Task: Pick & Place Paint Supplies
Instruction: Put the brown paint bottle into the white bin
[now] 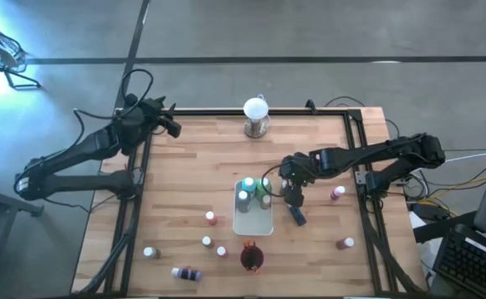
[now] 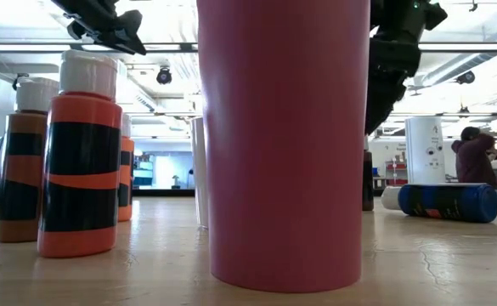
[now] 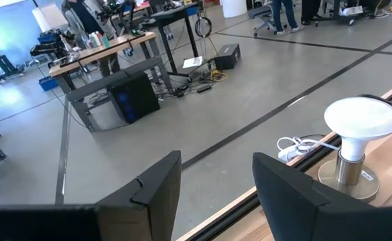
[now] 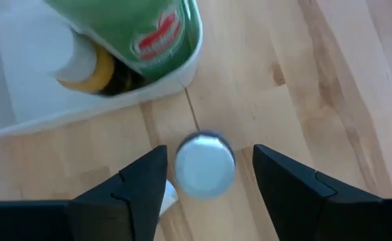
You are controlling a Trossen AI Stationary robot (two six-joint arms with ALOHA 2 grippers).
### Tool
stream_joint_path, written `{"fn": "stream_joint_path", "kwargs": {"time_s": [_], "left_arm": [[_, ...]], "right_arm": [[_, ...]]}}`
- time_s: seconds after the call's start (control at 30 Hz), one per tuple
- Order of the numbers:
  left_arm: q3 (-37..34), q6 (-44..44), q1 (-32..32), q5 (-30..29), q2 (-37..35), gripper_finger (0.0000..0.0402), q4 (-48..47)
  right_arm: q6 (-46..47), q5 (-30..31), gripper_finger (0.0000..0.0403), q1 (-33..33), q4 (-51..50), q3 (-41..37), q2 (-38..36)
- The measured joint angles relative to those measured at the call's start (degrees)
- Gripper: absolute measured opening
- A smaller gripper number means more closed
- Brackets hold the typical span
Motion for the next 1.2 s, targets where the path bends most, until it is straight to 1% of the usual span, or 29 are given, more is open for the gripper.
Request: {"fn": "stream_joint_path", "kwargs": {"time_s": [0.2, 0.33, 0.47, 0.6, 0.7, 0.9, 1.07, 1.2], "left_arm": [[0.00, -0.01, 0.02, 0.01, 0.00, 0.0191, 0.00], [-0.02, -0.01, 0.02, 0.03, 0.00, 0.0191, 0.00], [-0.02, -0.01, 0.02, 0.04, 0.00, 0.0191, 0.02], [-0.02, -0.01, 0.02, 0.04, 0.01, 0.0191, 0.01], [-0.02, -0.01, 0.02, 0.04, 0.00, 0.0191, 0.02], [-0.02, -0.04, 0.02, 0.04, 0.02, 0.0191, 0.00], [-0.02, -0.04, 0.02, 0.04, 0.00, 0.0191, -0.02], [-0.02, -0.04, 0.02, 0.04, 0.02, 0.0191, 0.00]], "right_arm": [[-0.25, -0.02, 0.0187, -0.15, 0.76, -0.17, 2.20], [-1.11, 0.13, 0.0161, -0.12, 0.91, 0.10, 4.08], [-2.21, 0.11, 0.0134, -0.12, 0.70, 0.76, 4.39], [-2.80, 0.17, 0.0134, -0.12, -0.14, 2.22, 3.21], [-2.59, 0.17, 0.0134, -0.10, -2.89, 4.15, 2.04], [-2.12, 1.53, 0.0134, 0.41, -12.19, 11.43, -0.04], [-2.16, 4.21, 0.0134, 1.63, -20.21, 19.65, -1.03], [-2.62, 5.54, 0.0134, 2.92, -24.66, 26.79, -1.16]]}}
